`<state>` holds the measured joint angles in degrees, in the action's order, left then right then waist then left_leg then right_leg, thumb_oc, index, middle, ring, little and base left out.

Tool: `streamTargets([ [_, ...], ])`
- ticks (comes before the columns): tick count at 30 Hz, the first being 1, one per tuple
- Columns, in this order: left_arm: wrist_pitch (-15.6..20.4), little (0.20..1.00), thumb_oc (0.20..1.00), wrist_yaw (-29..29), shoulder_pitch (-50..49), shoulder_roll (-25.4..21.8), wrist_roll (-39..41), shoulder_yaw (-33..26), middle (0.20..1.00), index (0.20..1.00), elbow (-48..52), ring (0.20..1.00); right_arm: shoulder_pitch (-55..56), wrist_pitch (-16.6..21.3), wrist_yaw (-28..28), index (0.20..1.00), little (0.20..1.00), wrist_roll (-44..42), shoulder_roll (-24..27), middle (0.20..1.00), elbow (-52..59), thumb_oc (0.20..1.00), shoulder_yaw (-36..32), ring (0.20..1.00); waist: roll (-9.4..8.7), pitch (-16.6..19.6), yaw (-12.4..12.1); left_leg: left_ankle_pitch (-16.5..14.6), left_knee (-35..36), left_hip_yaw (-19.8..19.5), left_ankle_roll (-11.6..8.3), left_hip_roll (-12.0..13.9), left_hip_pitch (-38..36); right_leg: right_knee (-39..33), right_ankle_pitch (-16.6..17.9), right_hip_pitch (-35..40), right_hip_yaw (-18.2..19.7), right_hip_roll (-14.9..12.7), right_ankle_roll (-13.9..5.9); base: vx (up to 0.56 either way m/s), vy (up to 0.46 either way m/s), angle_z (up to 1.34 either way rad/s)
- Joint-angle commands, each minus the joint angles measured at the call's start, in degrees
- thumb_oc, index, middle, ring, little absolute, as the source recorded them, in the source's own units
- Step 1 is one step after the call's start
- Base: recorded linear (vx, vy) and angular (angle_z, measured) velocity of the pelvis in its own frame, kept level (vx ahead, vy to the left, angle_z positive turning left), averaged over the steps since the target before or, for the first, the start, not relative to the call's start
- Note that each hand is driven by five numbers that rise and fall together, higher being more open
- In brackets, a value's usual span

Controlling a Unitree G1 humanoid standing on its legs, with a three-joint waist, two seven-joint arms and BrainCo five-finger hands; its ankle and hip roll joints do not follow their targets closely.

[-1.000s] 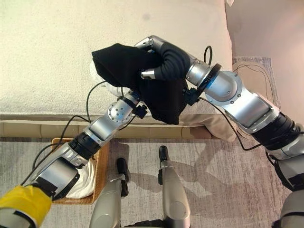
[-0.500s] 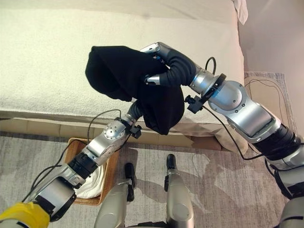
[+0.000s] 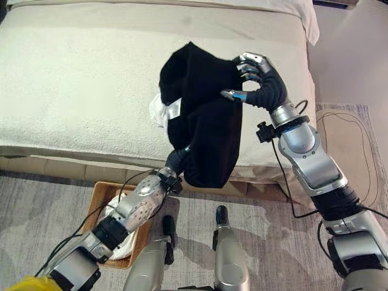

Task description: Pick up clothes into the bucket

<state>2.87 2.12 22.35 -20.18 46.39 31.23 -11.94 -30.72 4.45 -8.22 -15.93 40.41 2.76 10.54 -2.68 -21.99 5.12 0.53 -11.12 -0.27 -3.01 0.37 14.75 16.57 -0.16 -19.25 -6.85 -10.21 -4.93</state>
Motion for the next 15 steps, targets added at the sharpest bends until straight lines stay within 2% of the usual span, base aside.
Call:
streamTargets([
  [1, 2.44, 0.2, 0.2, -2.12, -3.67, 0.66, 2.22, -4.28, 0.2, 0.2, 9.67, 0.2, 2.96, 1.1, -3.13, 1.0, 1.0, 5.86, -3.31, 1.0, -0.81, 1.0, -4.52, 1.0, -1.03, 3.52, -1.56, -3.16, -5.25, -1.87, 0.15, -1.16, 3.31, -1.42, -1.15, 3.05, -1.35, -1.46, -2.32, 0.01, -0.009, 0.35],
  [5, 3.12, 0.2, 0.2, -2.56, -8.78, 0.38, 3.42, -9.8, 0.2, 0.2, 14.5, 0.2, 10.44, 1.1, -4.3, 1.0, 1.0, 7.41, -10.63, 1.0, -4.87, 1.0, -7.81, 1.0, -0.52, 2.93, -2.64, -3.41, -5.58, -3.36, 0.31, -1.92, 3.08, 0.44, -2.52, 3.79, -2.31, -2.33, -2.06, 0.02, -0.001, 0.22],
  [6, 3.54, 0.2, 0.2, -2.8, -11.12, 0.22, 3.69, -12.7, 0.2, 0.2, 16.93, 0.2, 13.64, 0.9, -4.17, 1.0, 1.0, 8.08, -13.08, 1.0, -6.45, 1.0, -8.77, 1.0, -0.24, 2.82, -3.06, -3.3, -5.29, -4.1, 0.36, -2.31, 2.89, 0.75, -2.96, 4.32, -2.94, -2.7, -1.98, 0.01, 0.004, 0.27],
  [7, 3.52, 0.2, 0.2, -2.79, -11.15, 0.18, 3.69, -12.71, 0.2, 0.2, 16.99, 0.2, 13.65, 0.89, -4.17, 1.0, 1.0, 8.09, -13.11, 1.0, -6.43, 1.0, -8.77, 1.0, -0.27, 2.97, -2.97, -2.99, -5.07, -4.15, 0.4, -2.38, 3.03, 0.53, -2.7, 4.22, -3.0, -2.75, -1.99, 0.02, -0.002, 0.37],
  [8, 3.87, 0.2, 0.2, -3.03, -13.54, -0.24, 3.98, -16.18, 0.2, 0.2, 19.49, 0.2, 16.47, 0.54, -4.08, 1.0, 1.0, 8.32, -14.96, 1.0, -9.89, 1.0, -9.93, 1.0, 0.14, 2.81, -3.6, -3.03, -4.81, -5.09, 0.38, -2.81, 2.64, 0.82, -3.33, 5.06, -3.94, -3.14, -1.85, 0.0, 0.001, 0.29],
  [10, 4.07, 0.2, 0.2, -3.18, -14.45, -0.25, 4.03, -17.47, 0.2, 0.2, 20.29, 0.2, 17.46, 0.33, -3.92, 1.0, 1.0, 8.66, -15.5, 1.0, -11.0, 1.0, -10.26, 1.0, 0.26, 3.09, -3.64, -2.51, -4.2, -5.64, 0.4, -3.08, 2.67, 0.48, -3.15, 5.29, -4.6, -3.38, -1.79, 0.01, 0.004, 0.26],
  [15, 6.09, 0.2, 0.2, -3.19, -18.36, -1.09, 3.94, -25.6, 0.2, 0.2, 25.14, 0.2, 21.92, 0.12, -4.33, 1.0, 1.0, 7.14, -18.66, 1.0, -21.82, 1.0, -11.93, 1.0, 1.02, 3.56, -4.82, -1.8, -2.94, -7.57, 0.24, -3.81, 2.23, -0.34, -3.16, 6.68, -6.9, -4.0, -1.65, 0.0, 0.0, 0.23],
])
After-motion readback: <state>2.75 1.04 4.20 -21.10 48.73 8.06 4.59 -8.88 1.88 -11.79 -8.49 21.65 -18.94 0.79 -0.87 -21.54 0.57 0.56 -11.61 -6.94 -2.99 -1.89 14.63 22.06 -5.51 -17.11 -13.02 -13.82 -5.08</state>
